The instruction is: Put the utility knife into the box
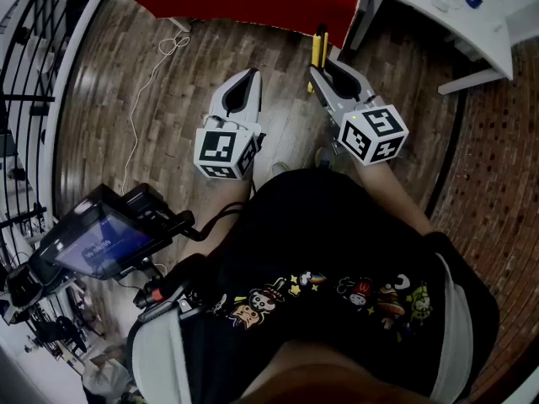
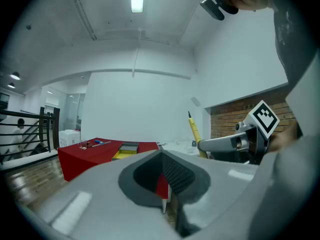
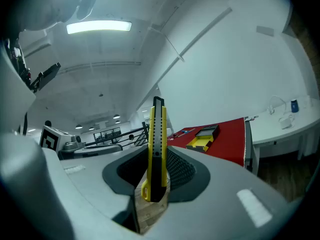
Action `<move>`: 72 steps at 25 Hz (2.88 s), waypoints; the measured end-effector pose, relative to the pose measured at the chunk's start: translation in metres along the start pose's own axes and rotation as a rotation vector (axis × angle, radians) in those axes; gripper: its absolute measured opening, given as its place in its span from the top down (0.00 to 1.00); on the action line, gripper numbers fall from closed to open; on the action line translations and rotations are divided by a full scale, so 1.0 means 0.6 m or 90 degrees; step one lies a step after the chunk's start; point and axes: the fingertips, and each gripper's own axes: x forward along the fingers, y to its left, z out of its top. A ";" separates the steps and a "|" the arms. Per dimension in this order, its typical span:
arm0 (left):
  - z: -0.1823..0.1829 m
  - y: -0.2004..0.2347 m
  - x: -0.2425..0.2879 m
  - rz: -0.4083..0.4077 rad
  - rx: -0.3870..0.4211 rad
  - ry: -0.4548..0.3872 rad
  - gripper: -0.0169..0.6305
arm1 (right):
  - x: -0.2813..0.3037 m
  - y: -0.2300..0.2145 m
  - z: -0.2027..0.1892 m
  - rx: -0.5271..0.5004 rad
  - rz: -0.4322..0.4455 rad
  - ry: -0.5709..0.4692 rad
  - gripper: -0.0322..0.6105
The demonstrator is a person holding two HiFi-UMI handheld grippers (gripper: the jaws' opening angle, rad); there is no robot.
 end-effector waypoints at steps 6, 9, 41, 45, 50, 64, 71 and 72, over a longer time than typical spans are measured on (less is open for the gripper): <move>0.012 0.003 0.003 0.008 -0.014 0.008 0.97 | 0.000 -0.012 0.001 0.000 -0.012 0.004 0.74; 0.007 0.007 0.002 0.011 -0.017 0.019 0.97 | -0.002 -0.015 0.000 -0.001 -0.018 0.006 0.74; -0.025 0.167 0.363 0.010 -0.029 0.015 0.97 | 0.302 -0.273 0.020 0.000 0.020 0.060 0.73; -0.001 0.313 0.498 -0.060 -0.037 0.021 0.97 | 0.473 -0.315 0.062 0.018 -0.026 0.079 0.73; 0.048 0.467 0.629 -0.116 -0.024 0.023 0.97 | 0.651 -0.355 0.116 0.048 -0.079 0.086 0.73; -0.014 0.642 0.881 -0.116 -0.065 0.105 0.97 | 0.901 -0.552 0.116 0.090 -0.119 0.178 0.73; -0.066 0.665 0.958 -0.100 -0.083 0.149 0.97 | 0.970 -0.626 0.094 0.101 -0.124 0.204 0.73; -0.072 0.664 0.960 -0.101 -0.084 0.155 0.97 | 0.973 -0.628 0.086 0.103 -0.127 0.211 0.73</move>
